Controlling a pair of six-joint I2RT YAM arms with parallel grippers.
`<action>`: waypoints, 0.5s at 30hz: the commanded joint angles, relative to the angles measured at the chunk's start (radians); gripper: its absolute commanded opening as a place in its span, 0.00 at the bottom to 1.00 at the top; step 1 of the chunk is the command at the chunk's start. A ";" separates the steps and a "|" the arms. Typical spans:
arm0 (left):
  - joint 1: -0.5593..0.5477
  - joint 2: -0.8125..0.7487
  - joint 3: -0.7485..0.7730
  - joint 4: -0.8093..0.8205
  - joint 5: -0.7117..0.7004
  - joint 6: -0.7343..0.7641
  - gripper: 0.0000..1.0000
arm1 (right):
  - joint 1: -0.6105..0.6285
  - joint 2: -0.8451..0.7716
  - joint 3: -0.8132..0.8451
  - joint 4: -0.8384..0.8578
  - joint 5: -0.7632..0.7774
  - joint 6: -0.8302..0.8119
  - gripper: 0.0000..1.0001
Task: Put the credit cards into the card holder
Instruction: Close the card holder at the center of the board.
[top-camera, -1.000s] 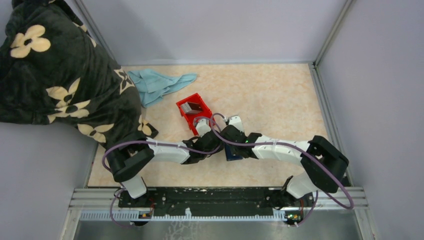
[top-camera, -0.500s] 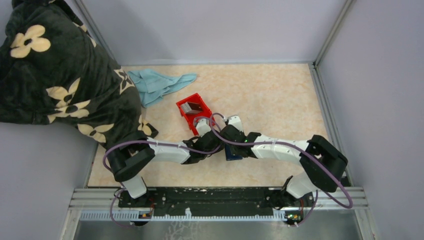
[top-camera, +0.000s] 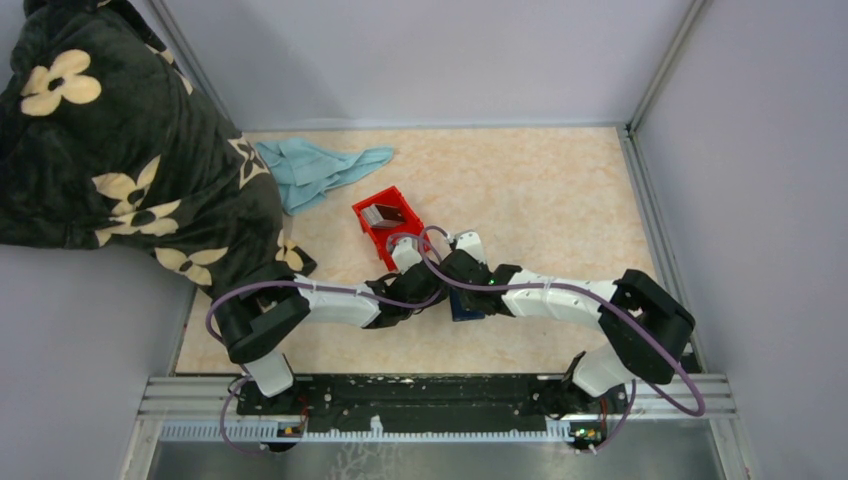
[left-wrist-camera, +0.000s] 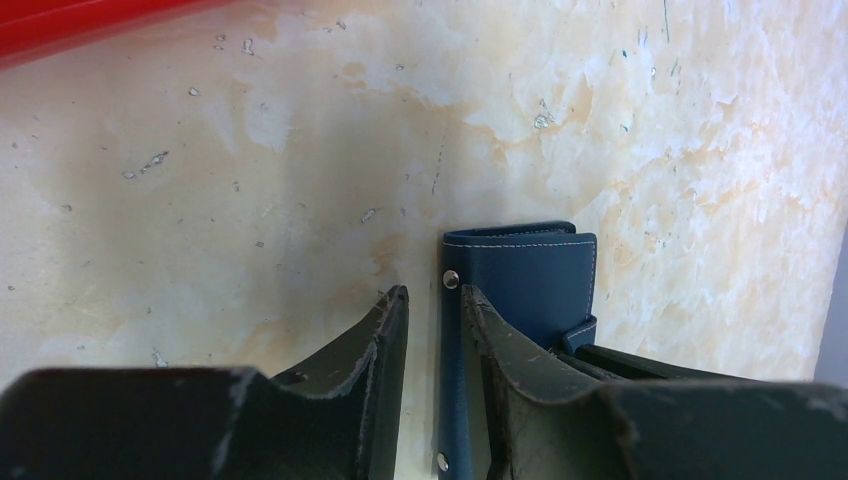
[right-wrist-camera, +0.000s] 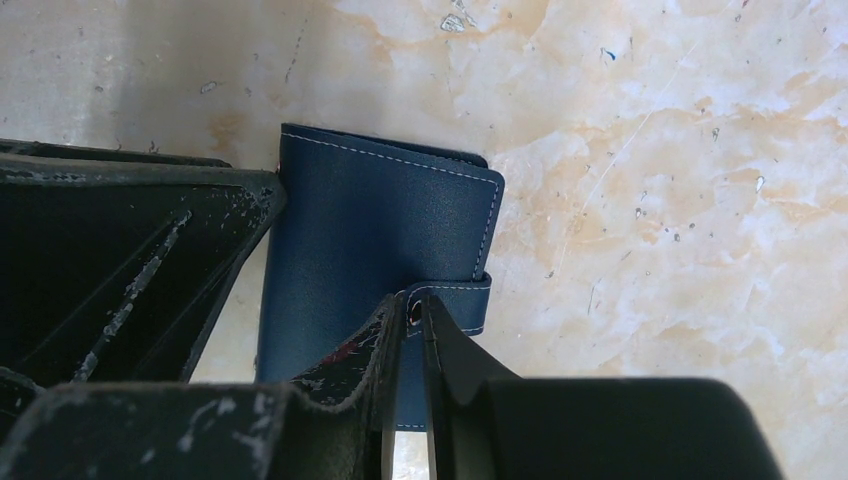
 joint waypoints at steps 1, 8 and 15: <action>0.005 0.061 -0.041 -0.127 0.034 0.006 0.34 | 0.021 0.012 0.054 0.008 -0.001 0.018 0.14; 0.005 0.064 -0.045 -0.120 0.038 0.004 0.34 | 0.031 0.005 0.064 -0.006 0.013 0.020 0.13; 0.005 0.068 -0.048 -0.116 0.041 0.002 0.34 | 0.035 0.004 0.067 -0.016 0.017 0.024 0.14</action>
